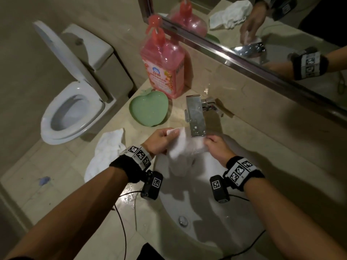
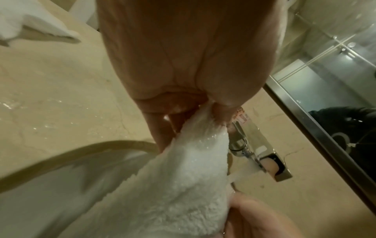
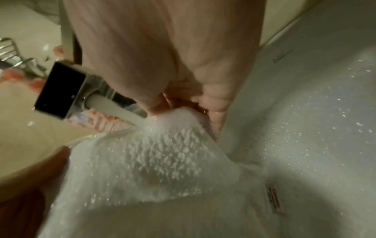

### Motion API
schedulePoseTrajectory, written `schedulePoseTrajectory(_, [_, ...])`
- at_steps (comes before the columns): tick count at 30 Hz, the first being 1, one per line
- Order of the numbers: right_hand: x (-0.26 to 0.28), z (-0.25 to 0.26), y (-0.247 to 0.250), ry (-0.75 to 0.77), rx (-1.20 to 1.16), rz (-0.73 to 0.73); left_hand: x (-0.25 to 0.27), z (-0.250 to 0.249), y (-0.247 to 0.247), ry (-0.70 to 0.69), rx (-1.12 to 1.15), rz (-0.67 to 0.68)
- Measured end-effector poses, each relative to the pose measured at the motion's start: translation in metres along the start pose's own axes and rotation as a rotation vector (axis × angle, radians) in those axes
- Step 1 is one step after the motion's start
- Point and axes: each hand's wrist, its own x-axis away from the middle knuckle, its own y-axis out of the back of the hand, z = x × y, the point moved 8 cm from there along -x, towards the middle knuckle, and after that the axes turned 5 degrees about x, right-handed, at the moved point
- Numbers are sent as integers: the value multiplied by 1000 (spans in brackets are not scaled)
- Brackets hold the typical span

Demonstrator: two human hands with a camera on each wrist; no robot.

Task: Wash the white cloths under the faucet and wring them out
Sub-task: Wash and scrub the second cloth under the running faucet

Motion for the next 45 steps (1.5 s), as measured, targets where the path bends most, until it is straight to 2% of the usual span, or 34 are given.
schedulePoseTrajectory(4, [-1,12,-13,54,49,93,3,9,19,35,-20,-125])
schedulePoseTrajectory(6, [-4,13,-12,59,71,74,4,17,22,88,-10,-127])
schedulePoseTrajectory(8, [-5,16,-7,72,61,14,3,23,12,109,-18,-6])
schedulePoseTrajectory(9, [-4,18,-5,85,47,-8,2,25,5,103,-98,61])
schedulePoseTrajectory(12, [2,18,2,81,6,-50,-6,24,-16,-13,-535,162])
schedulePoseTrajectory(13, [4,16,6,71,0,-56,-8,20,-29,-80,-591,212])
schedulePoseTrajectory(15, [9,14,12,64,-33,-13,-14,15,-51,-172,-538,285])
schedulePoseTrajectory(16, [13,13,15,66,-68,28,-19,14,-57,-169,-454,283])
schedulePoseTrajectory(19, [21,3,26,50,-62,123,-33,15,-66,-84,-217,219])
schedulePoseTrajectory(22, [22,-15,32,32,149,150,-45,14,-68,-60,-129,114])
schedulePoseTrajectory(24, [20,-25,34,32,257,128,-49,11,-70,-48,-156,89])
schedulePoseTrajectory(27, [18,-27,42,32,178,40,-56,10,-68,-36,-370,77])
schedulePoseTrajectory(29, [16,-29,44,-7,90,-3,-57,13,-53,25,-534,2])
schedulePoseTrajectory(31, [15,-26,41,-34,27,-34,-54,18,-38,120,-441,-46])
schedulePoseTrajectory(33, [13,-20,38,-37,-17,-77,-47,19,-34,116,-315,56])
schedulePoseTrajectory(34, [13,-16,35,-35,-40,-88,-41,21,-32,116,-327,124])
schedulePoseTrajectory(36, [13,0,28,19,-50,-94,-29,26,-27,111,-472,195])
schedulePoseTrajectory(38, [11,16,17,83,-33,-85,-24,28,-22,55,-565,175])
schedulePoseTrajectory(40, [8,26,4,102,-63,0,-21,24,-18,-24,-586,131])
schedulePoseTrajectory(42, [6,27,-9,75,-71,161,-20,24,-11,-15,-466,91])
schedulePoseTrajectory(44, [7,25,-14,83,107,266,-19,25,-1,2,-342,54])
schedulePoseTrajectory(45, [7,24,-14,110,211,269,-18,25,1,-4,-316,40])
